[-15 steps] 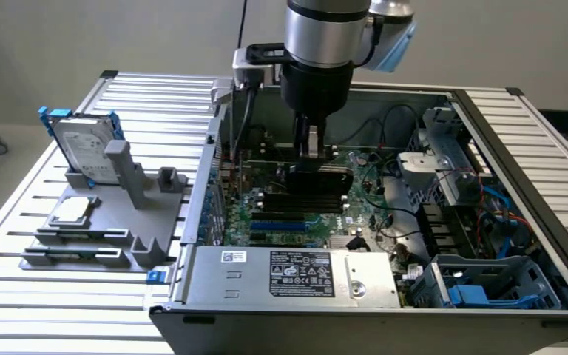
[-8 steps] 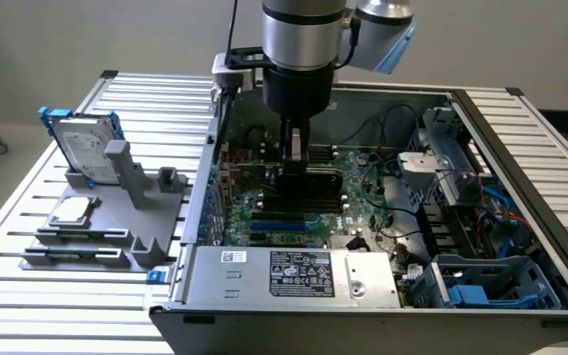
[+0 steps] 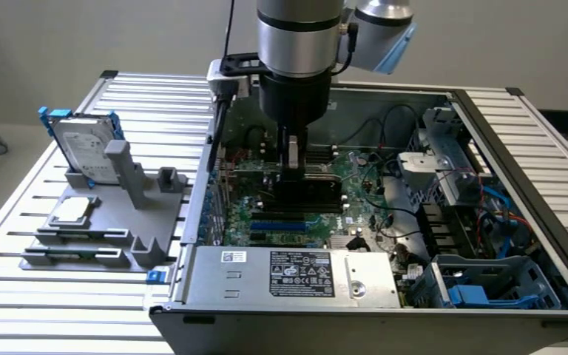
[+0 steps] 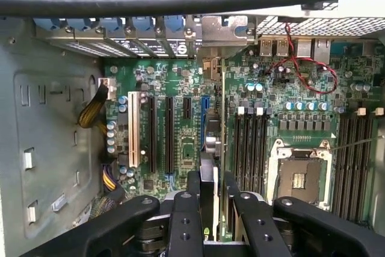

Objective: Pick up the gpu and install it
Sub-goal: 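Insert the gpu into the slot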

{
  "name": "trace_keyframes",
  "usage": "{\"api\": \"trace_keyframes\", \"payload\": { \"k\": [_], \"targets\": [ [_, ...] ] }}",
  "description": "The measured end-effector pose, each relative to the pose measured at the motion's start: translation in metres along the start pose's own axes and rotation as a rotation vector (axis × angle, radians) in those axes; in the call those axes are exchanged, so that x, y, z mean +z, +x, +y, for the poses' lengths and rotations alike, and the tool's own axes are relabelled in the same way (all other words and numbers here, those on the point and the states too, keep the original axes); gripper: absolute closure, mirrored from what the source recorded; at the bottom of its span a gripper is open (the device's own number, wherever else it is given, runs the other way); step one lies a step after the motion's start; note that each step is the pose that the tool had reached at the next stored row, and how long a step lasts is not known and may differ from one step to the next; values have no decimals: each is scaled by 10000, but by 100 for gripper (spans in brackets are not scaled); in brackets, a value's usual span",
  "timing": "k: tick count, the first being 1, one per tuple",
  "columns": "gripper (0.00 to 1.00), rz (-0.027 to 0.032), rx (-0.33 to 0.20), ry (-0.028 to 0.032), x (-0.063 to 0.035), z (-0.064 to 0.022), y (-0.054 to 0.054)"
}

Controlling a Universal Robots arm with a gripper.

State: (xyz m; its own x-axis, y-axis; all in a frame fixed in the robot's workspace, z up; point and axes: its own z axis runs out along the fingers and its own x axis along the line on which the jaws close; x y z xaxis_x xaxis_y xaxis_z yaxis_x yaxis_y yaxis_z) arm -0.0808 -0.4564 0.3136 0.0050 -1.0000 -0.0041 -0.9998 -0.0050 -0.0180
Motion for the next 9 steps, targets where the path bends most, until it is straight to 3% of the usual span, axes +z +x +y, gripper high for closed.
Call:
{"api": "trace_keyframes", "payload": {
  "k": [9],
  "targets": [
    [74, 0, 104, 2, 22, 13, 21]
  ]
}}
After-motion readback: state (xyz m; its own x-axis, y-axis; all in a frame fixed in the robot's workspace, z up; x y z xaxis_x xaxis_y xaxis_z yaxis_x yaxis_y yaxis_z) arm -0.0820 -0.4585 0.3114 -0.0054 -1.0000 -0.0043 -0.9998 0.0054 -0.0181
